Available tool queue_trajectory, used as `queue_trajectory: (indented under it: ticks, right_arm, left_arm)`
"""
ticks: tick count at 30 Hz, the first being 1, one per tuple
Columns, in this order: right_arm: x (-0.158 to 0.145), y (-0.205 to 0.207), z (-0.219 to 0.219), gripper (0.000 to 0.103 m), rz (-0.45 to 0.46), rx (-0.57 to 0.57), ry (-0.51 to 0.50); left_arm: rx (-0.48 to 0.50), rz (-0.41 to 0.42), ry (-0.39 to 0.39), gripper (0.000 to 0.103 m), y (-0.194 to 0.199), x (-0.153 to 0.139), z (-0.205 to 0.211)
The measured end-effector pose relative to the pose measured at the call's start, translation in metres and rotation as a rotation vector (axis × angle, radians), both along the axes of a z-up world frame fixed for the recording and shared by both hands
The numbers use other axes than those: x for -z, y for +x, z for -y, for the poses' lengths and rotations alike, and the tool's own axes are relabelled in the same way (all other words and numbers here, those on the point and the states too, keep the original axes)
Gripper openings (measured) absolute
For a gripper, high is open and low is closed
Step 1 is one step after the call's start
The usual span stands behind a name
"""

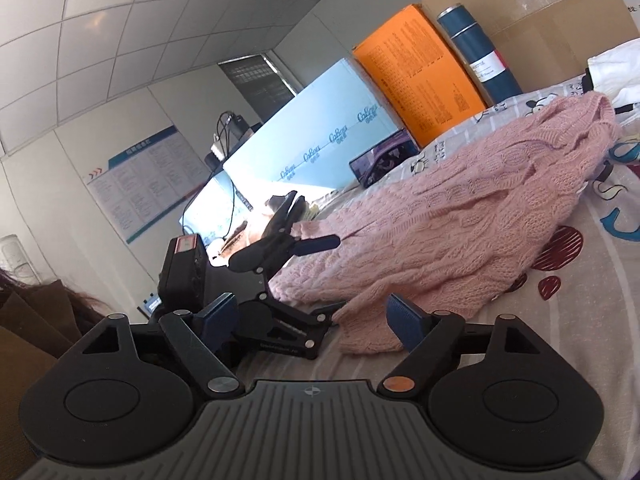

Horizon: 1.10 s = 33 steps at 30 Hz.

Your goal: Fold clothes

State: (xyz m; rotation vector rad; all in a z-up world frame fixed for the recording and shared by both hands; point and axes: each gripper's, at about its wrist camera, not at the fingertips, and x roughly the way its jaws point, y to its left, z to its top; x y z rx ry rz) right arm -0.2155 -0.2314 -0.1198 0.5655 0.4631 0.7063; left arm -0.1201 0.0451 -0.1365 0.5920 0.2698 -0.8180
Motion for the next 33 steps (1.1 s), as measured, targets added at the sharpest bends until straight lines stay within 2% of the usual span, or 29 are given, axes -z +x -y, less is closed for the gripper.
queue_trajectory:
  ticks: [3,5,10,11,13,15,16,18,23,25,28,33]
  right_arm:
    - [0.003,0.007,0.014,0.086,-0.018,0.084,0.039]
    - [0.005,0.012,0.023,0.086,-0.032,0.137,0.068]
    - [0.012,0.024,0.041,0.087,-0.060,0.232,0.137]
    - [0.014,0.026,0.042,0.087,-0.063,0.239,0.146]
    - [0.019,0.030,0.043,0.087,-0.071,0.261,0.169]
    - [0.025,0.033,0.045,0.087,-0.081,0.292,0.200]
    - [0.028,0.034,0.046,0.087,-0.084,0.304,0.224]
    - [0.035,0.036,0.048,0.087,-0.092,0.318,0.261]
    - [0.043,0.040,0.057,0.087,-0.110,0.350,0.297]
    - [0.044,0.039,0.060,0.087,-0.096,0.365,0.314]
    - [0.044,0.036,0.063,0.087,-0.095,0.384,0.334]
    - [0.040,0.030,0.066,0.087,-0.088,0.392,0.306]
  left_arm:
    - [0.045,-0.026,-0.080,0.097,-0.003,-0.011,-0.006]
    - [0.079,-0.085,-0.157,0.097,-0.002,-0.019,-0.011]
    - [0.186,-0.400,-0.263,0.096,0.011,-0.022,-0.009]
    - [0.192,-0.479,-0.254,0.096,0.012,-0.018,-0.003]
    - [0.188,-0.551,-0.225,0.077,0.010,-0.012,0.009]
    - [0.164,-0.602,-0.203,0.020,0.010,-0.003,0.020]
    - [0.159,-0.602,-0.206,0.014,0.009,-0.001,0.023]
    - [0.186,-0.575,-0.225,0.011,0.006,-0.002,0.025]
    - [0.280,-0.412,-0.343,0.011,-0.008,-0.036,0.029]
    - [0.279,-0.340,-0.411,0.011,-0.006,-0.052,0.029]
    - [0.206,-0.252,-0.434,0.011,0.007,-0.064,0.028]
    - [-0.003,-0.266,-0.342,0.011,0.040,-0.039,0.022]
